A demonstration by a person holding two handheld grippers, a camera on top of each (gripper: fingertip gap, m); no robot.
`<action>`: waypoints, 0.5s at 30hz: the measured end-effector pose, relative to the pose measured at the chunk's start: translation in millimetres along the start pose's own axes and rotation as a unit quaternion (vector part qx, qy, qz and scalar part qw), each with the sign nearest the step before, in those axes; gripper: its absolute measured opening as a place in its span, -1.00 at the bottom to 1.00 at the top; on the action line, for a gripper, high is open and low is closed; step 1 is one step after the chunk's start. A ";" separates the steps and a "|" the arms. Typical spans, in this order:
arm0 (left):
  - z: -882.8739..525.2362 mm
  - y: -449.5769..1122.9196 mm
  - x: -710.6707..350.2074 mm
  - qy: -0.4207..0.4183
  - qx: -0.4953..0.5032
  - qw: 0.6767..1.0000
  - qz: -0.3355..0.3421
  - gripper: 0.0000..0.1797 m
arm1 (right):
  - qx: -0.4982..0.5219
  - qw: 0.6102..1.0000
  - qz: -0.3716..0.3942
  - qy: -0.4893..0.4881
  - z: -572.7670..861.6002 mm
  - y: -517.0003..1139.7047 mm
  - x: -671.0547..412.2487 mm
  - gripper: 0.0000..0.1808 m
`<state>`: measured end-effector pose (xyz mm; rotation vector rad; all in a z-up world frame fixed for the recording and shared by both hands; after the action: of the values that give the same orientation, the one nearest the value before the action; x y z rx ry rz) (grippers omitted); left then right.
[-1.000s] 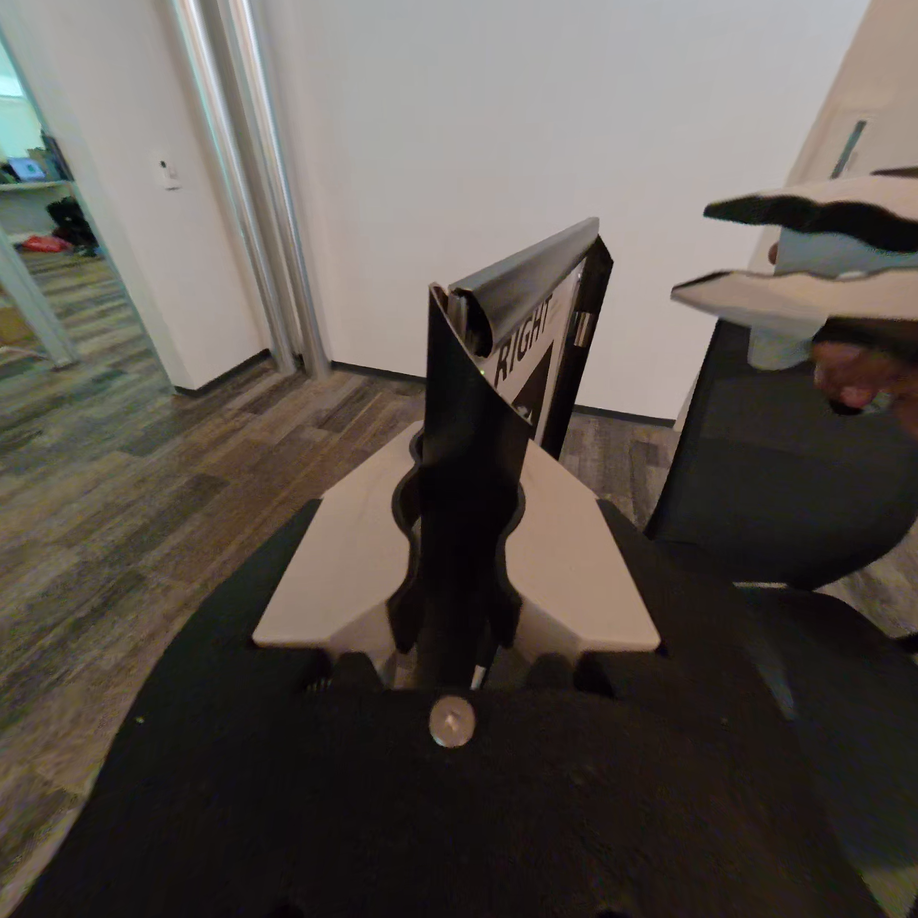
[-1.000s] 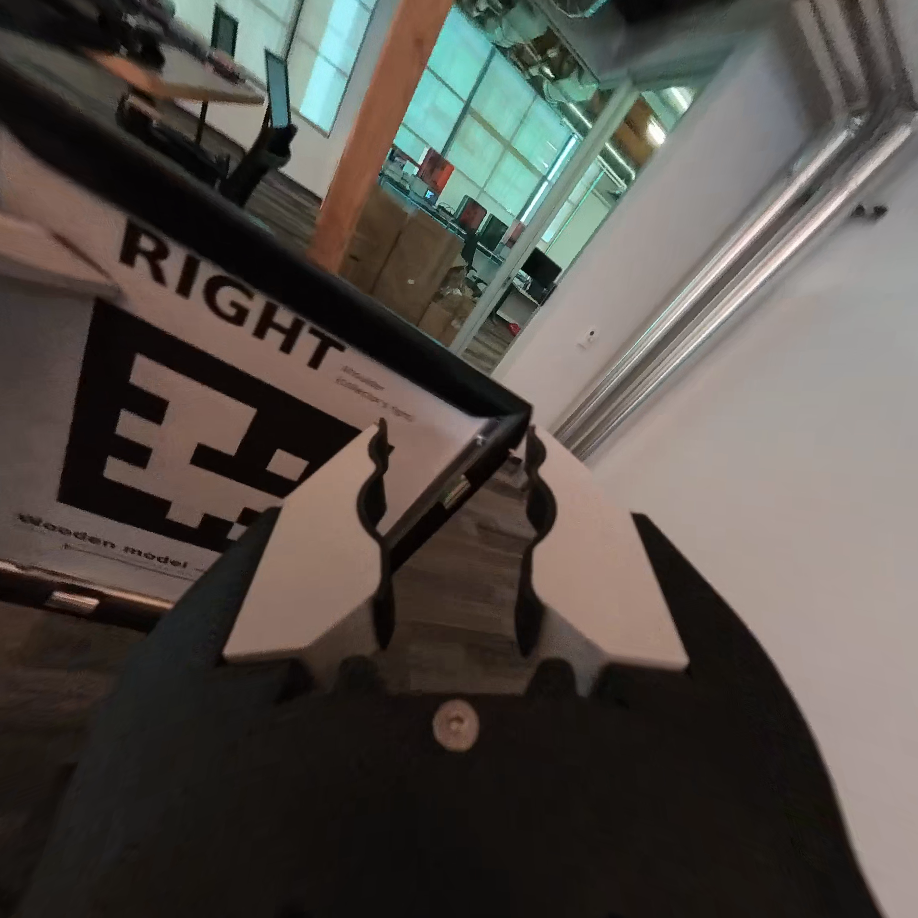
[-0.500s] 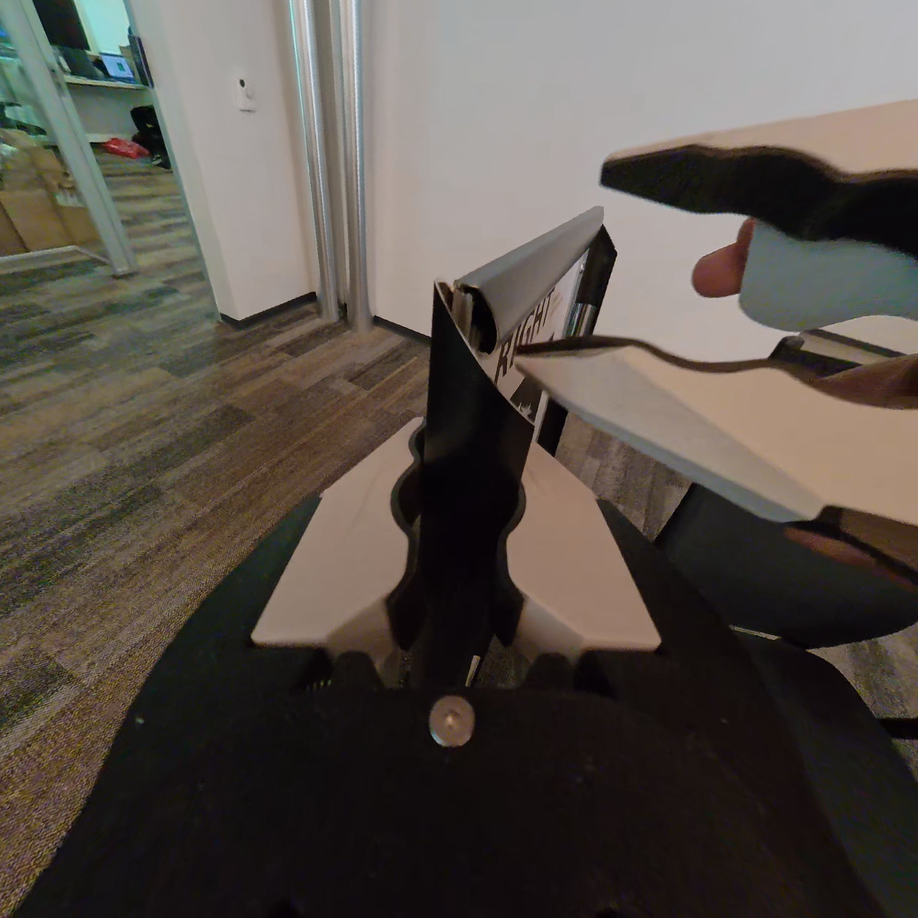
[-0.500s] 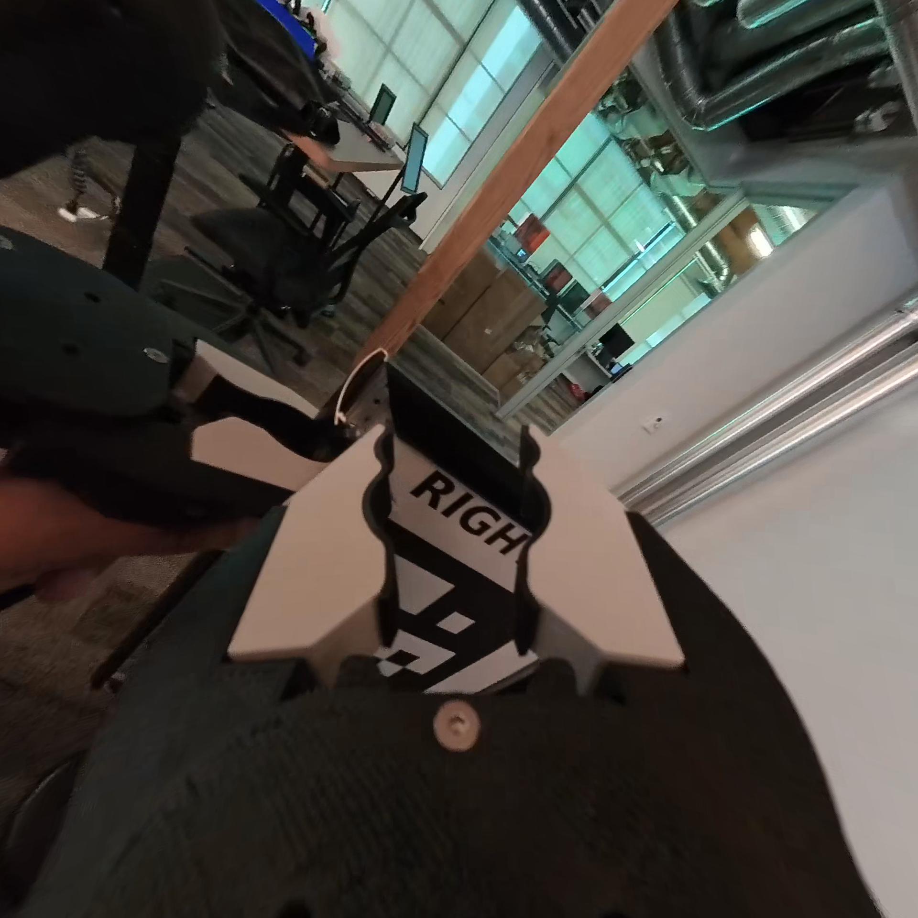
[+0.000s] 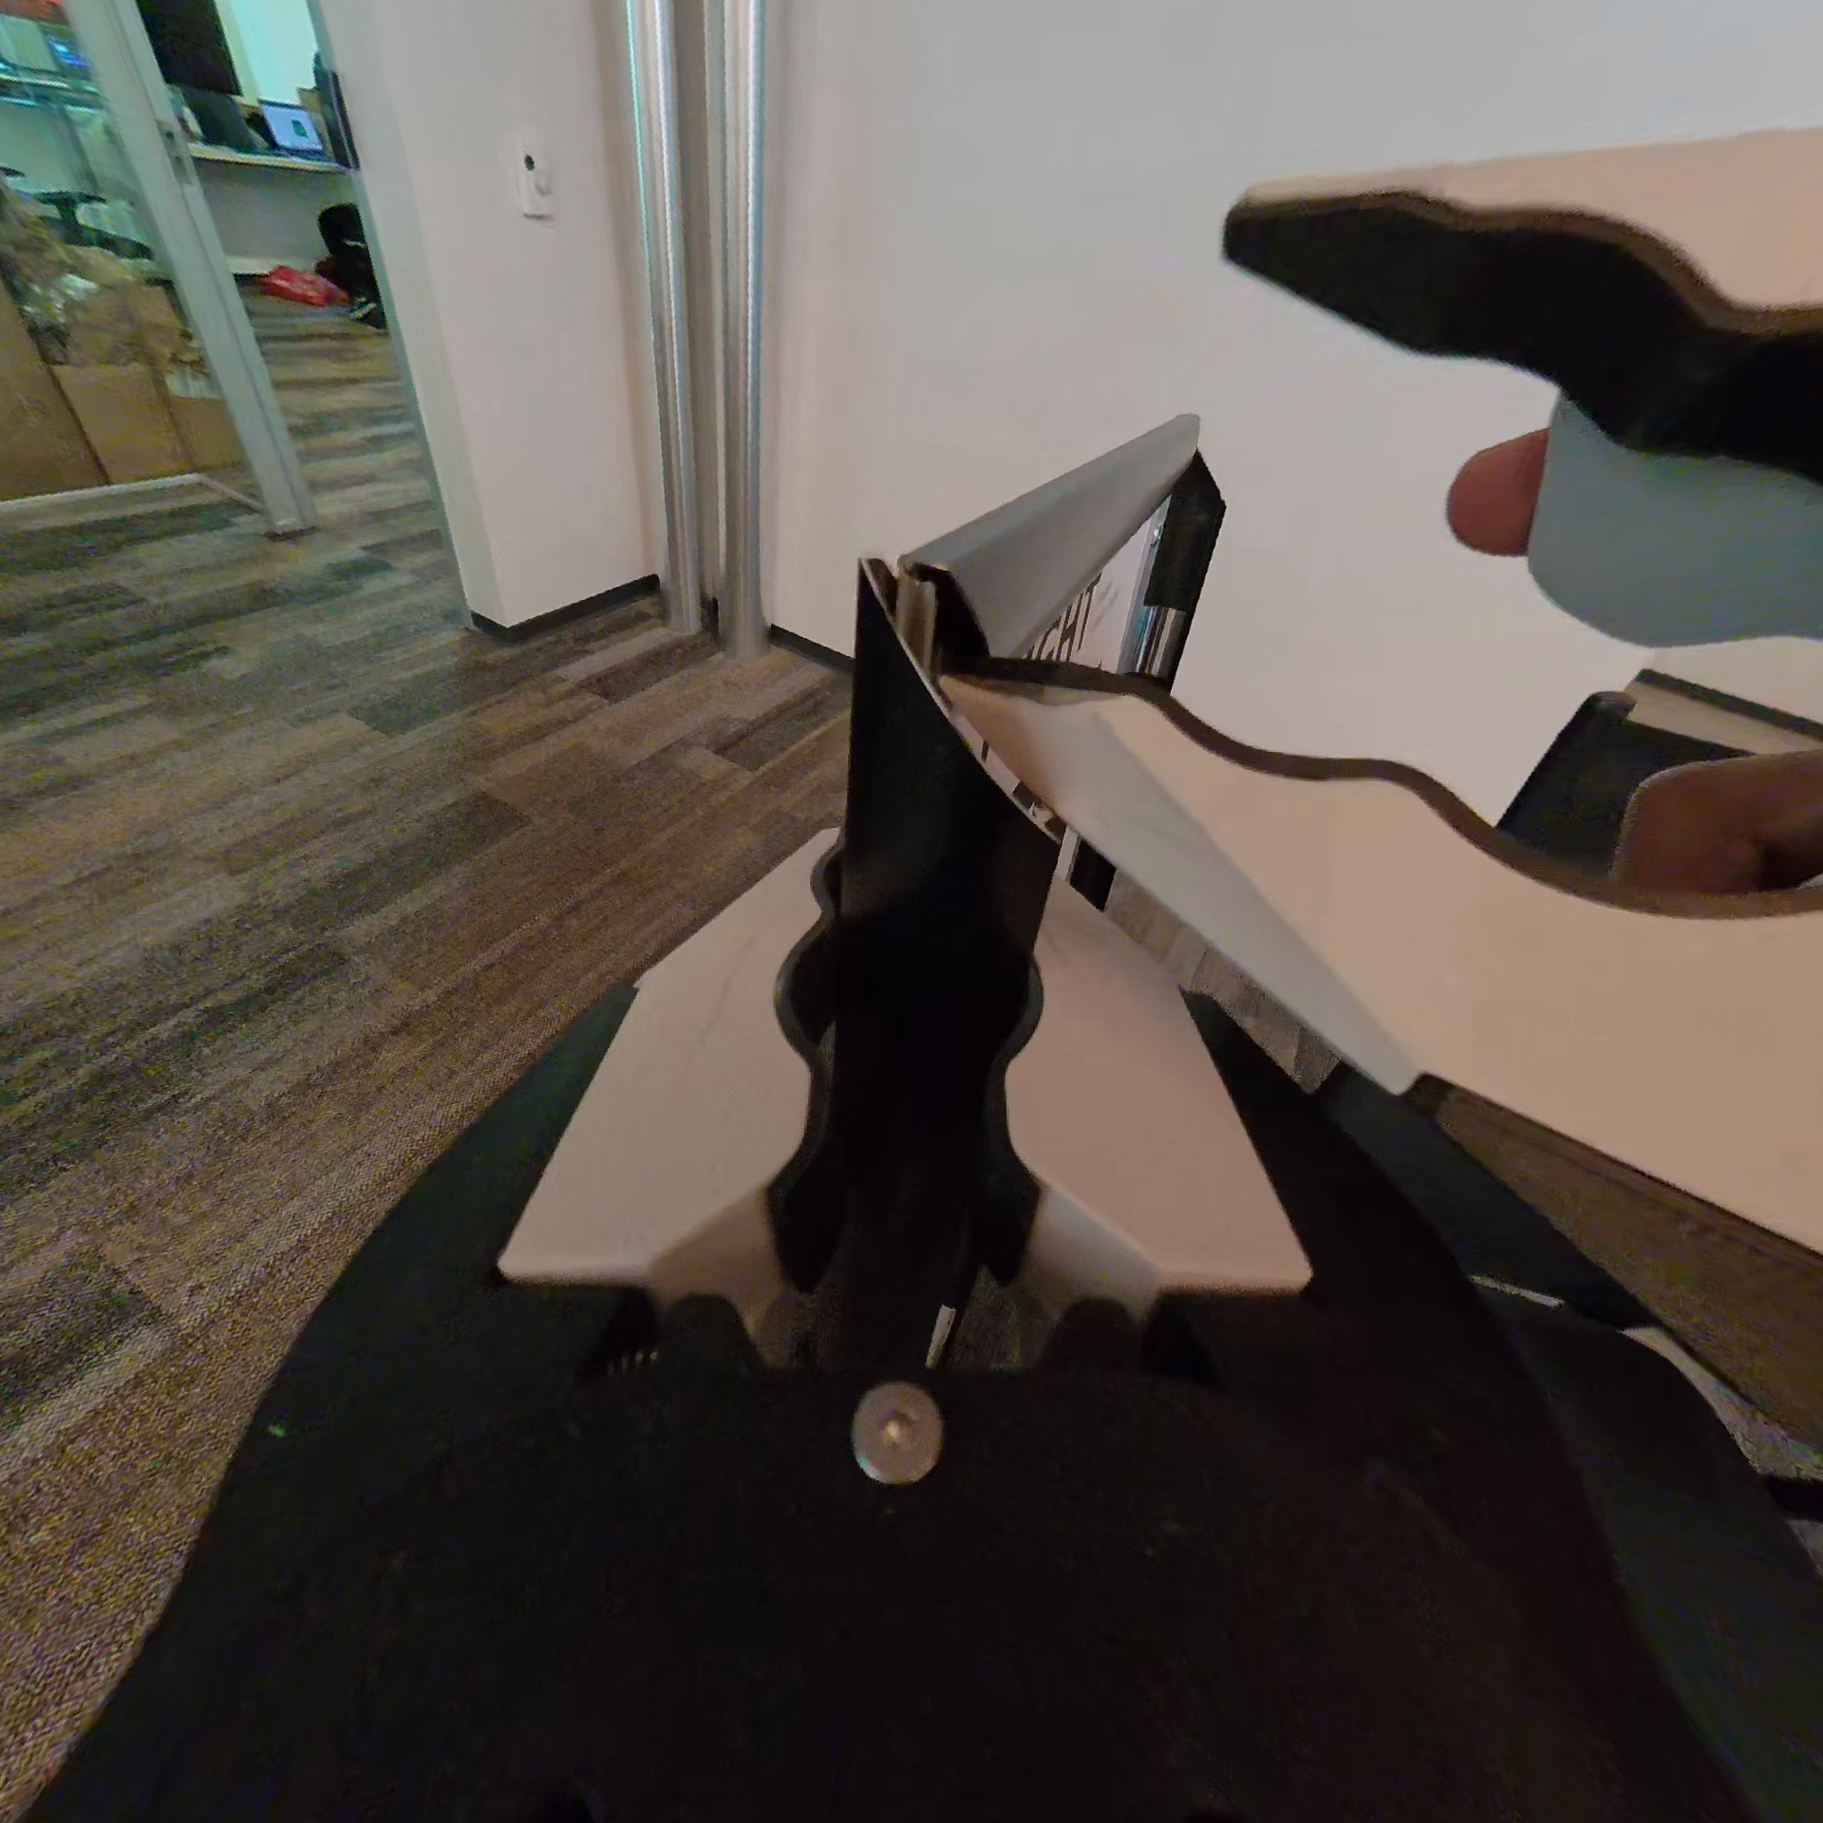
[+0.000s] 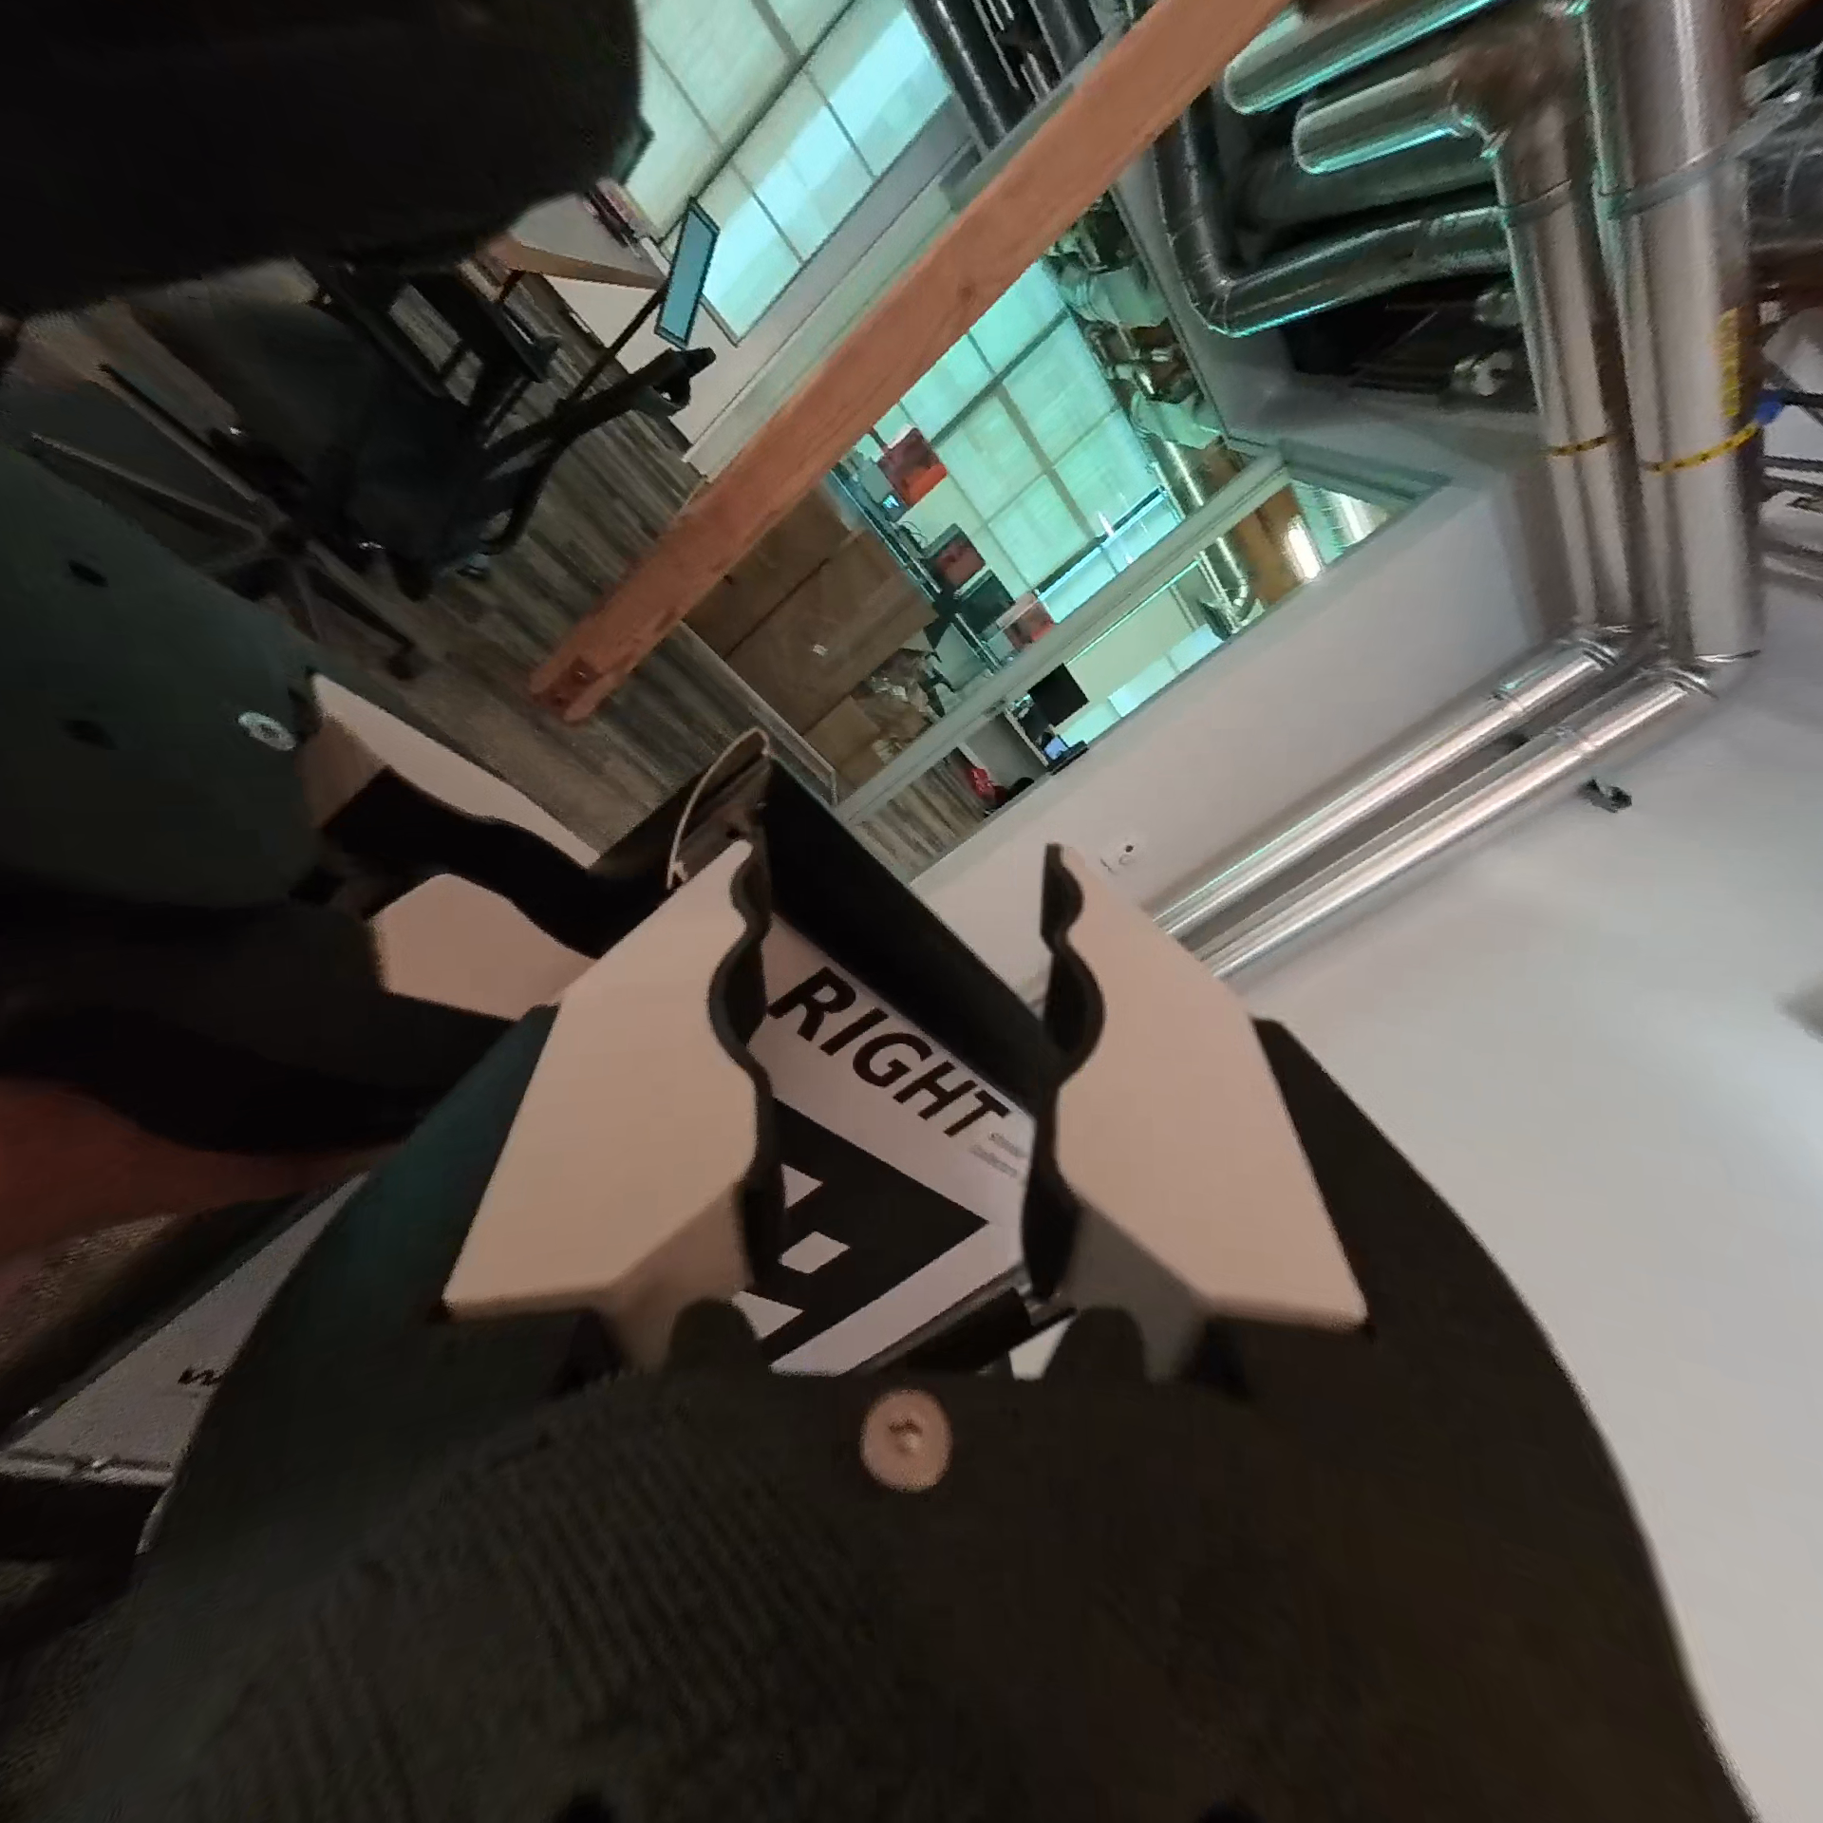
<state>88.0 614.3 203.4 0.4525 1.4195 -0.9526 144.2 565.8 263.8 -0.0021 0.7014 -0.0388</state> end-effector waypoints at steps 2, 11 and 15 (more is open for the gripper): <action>-0.9 1.5 -0.5 -0.004 -0.004 1.000 0.000 -0.81 | 0.019 1.000 -0.006 -0.014 1.5 2.5 -1.2 -0.34; -3.9 8.5 -5.2 -0.022 -0.003 1.000 0.005 -0.81 | 0.055 0.994 0.006 -0.097 2.4 7.9 -4.0 -0.39; -3.4 10.6 -6.1 -0.024 -0.003 1.000 0.005 -0.81 | 0.061 0.993 0.002 -0.101 2.2 7.3 -3.7 -0.40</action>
<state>94.9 624.7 205.9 0.4289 1.3743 -0.9459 143.0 573.3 267.7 0.1112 0.4952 -0.0773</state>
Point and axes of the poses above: each gripper's, where its closed fingertips meet, y out along the fingers, x out of its underside, z = x × y across the jaws, the point moved 9 cm from there along -y, back along the fingers, and after that the axes turned 5 degrees about -z, right-handed, at the moved point
